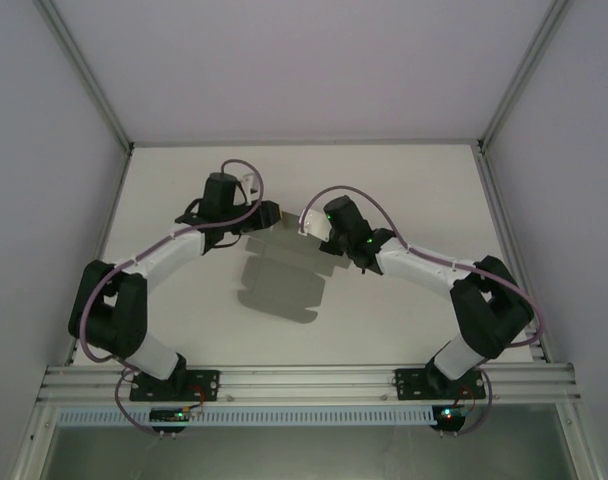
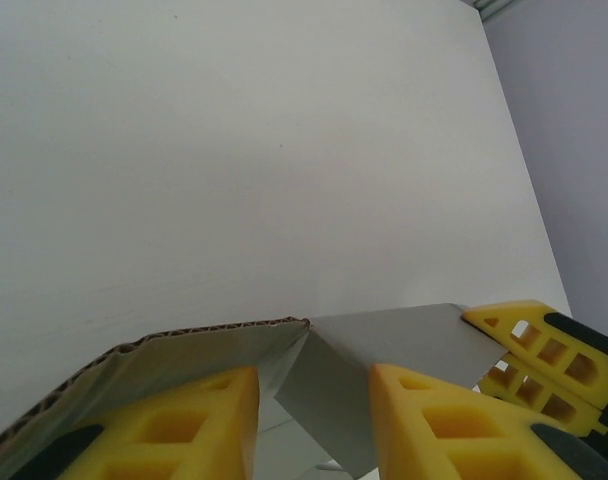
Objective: Assemble paper box
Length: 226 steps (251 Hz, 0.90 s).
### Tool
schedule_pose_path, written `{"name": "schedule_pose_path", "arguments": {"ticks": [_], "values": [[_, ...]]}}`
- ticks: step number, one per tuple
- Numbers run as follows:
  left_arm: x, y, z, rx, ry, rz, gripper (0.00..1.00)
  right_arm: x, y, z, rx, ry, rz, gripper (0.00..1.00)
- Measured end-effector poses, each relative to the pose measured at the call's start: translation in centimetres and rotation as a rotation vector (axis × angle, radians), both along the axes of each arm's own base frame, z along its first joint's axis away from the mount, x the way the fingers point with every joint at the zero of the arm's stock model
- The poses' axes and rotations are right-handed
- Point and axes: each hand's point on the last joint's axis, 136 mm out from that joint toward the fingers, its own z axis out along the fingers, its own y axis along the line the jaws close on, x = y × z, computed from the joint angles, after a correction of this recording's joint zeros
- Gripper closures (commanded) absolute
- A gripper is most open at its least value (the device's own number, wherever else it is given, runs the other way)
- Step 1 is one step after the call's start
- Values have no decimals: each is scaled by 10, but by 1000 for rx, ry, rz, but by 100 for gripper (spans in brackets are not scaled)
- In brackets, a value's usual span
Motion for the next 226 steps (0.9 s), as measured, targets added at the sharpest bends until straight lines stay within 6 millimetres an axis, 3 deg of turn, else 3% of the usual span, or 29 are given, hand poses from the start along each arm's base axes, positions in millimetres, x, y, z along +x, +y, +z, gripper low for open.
{"name": "schedule_pose_path", "arguments": {"ticks": [118, 177, 226], "values": [[8, -19, 3, -179, -35, 16, 69, -5, -8, -3, 14, 16, -38, 100], [11, -30, 21, -306, -42, 2, 70, -4, -8, -2, 32, 16, -53, 100], [6, -22, 10, -223, -28, 16, 54, -5, -13, 1, 25, 5, -73, 100]]}}
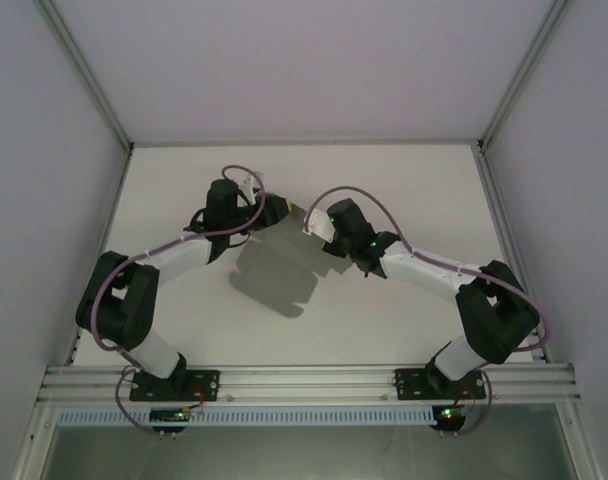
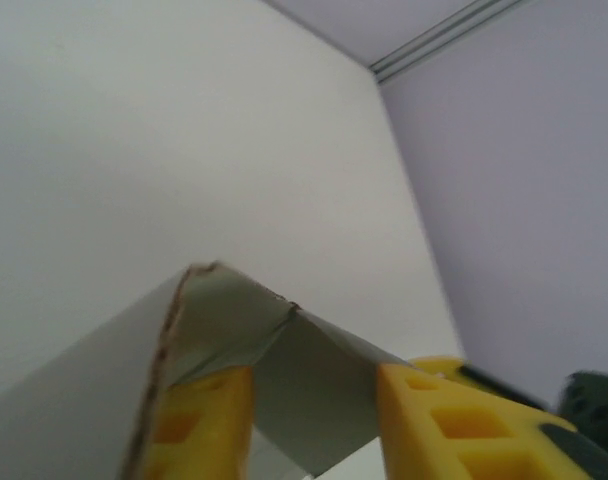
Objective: Assemble paper box
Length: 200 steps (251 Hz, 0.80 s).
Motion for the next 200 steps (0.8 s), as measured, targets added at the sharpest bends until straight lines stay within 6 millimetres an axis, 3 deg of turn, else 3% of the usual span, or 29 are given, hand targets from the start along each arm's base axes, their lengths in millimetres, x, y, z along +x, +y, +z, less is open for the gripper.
{"name": "schedule_pose_path", "arguments": {"ticks": [36, 70, 95, 149, 200], "values": [[-14, 19, -1, 113, 9, 19, 41, -1, -6, 5, -8, -5, -11, 100], [-21, 56, -5, 201, 8, 85, 0, -1, -17, 7, -36, -8, -36, 100], [-29, 85, -25, 304, 50, 141, 0, -3, -23, 6, -62, -3, -46, 100], [-46, 127, -75, 545, 153, 218, 0, -8, -29, -1, -105, 29, -44, 100], [-45, 161, -114, 715, 252, 305, 0, -9, -30, -1, -112, 37, -43, 100]]}}
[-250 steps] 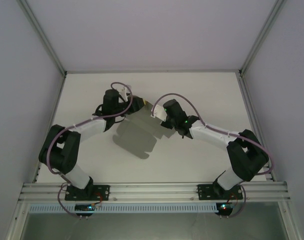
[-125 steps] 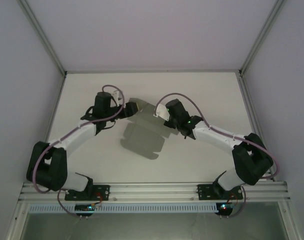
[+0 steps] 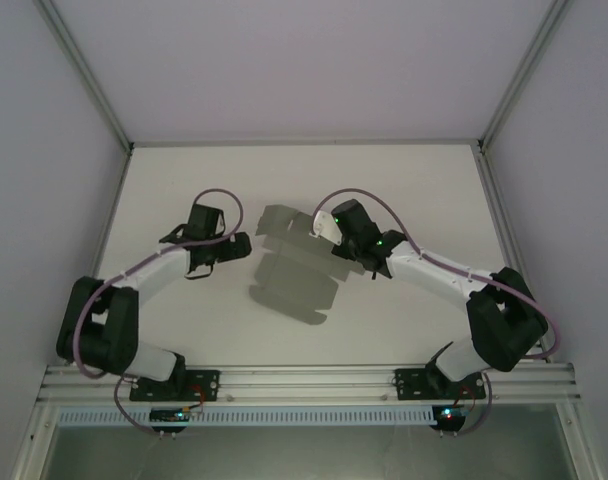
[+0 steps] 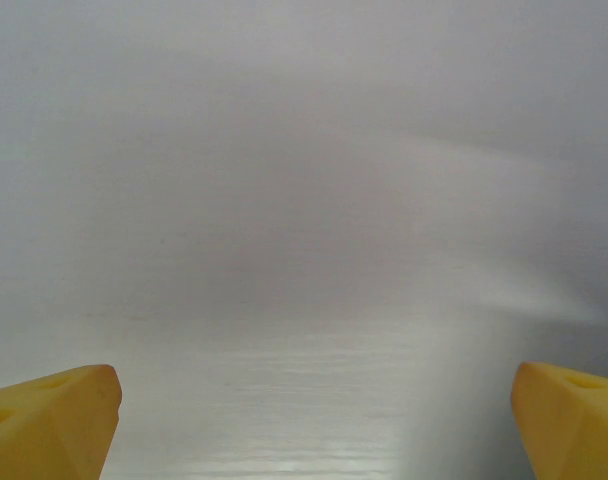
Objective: Assemble paper box
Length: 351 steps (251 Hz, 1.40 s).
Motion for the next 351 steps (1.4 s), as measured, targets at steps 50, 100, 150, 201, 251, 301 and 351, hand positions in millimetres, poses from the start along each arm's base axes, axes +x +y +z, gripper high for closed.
{"name": "schedule_pose_path", "arguments": {"ticks": [50, 100, 150, 201, 251, 301, 351], "values": [[3, -5, -16, 4, 31, -40, 0, -1, 1, -1, 8, 10, 0, 100], [11, -36, -7, -145, -51, -147, 0, -1, 2, -1, 54, 27, -14, 100], [4, -55, -3, -247, -91, -227, 4, 0, 3, 5, 105, 30, -21, 100], [-2, -60, 22, -327, -188, -259, 21, -1, 5, 7, 133, 40, -15, 100], [8, -29, 39, -385, -252, -157, 21, -3, 3, 7, 163, 67, -15, 100], [0, -35, 45, -516, -277, -204, 34, -7, 1, 1, 190, 120, -10, 100], [4, -60, 58, -670, -311, -314, 55, -10, 3, 3, 251, 183, -14, 100]]}}
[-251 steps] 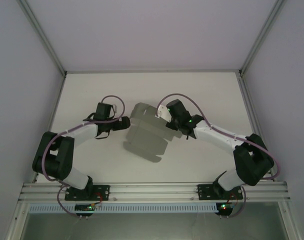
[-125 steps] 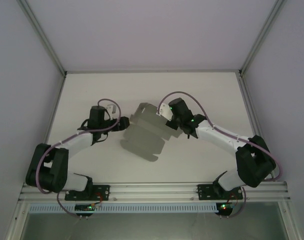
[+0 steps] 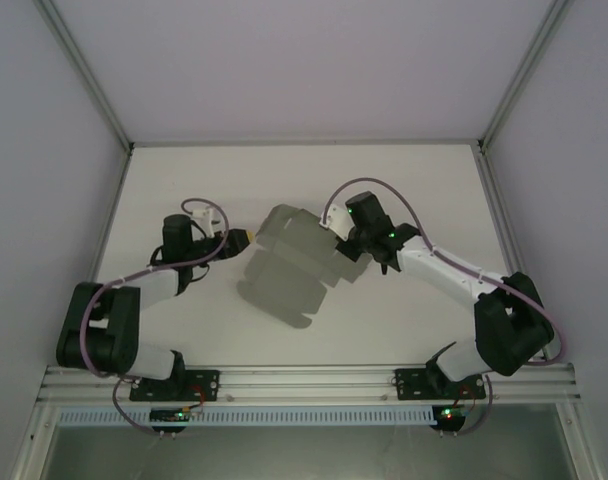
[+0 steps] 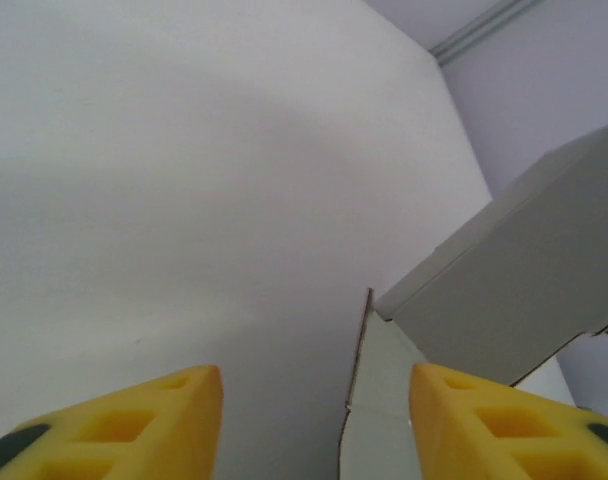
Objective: Assemble paper box
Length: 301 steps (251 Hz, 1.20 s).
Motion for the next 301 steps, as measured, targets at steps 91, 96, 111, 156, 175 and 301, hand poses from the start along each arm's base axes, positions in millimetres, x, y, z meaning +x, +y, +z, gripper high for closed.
{"name": "schedule_pose_path", "arguments": {"ticks": [91, 96, 111, 156, 175, 301], "values": [[-2, -19, 8, -71, -34, -82, 57, 0, 5, 8, 96, 54, -4, 100], [-2, -20, 8, -71, -36, -85, 57, 0, 5, 8, 97, 56, -2, 100], [-3, -23, 9, -71, -42, -92, 62, -1, 6, 9, 103, 61, 4, 100], [1, -24, 11, -63, -58, -91, 74, -3, 9, 10, 117, 72, 12, 100], [3, -23, 11, -57, -64, -83, 79, -4, 9, 10, 121, 79, 13, 100], [-11, -22, 9, -39, -141, -85, 100, 6, -7, 9, 267, 236, -113, 100]]}}
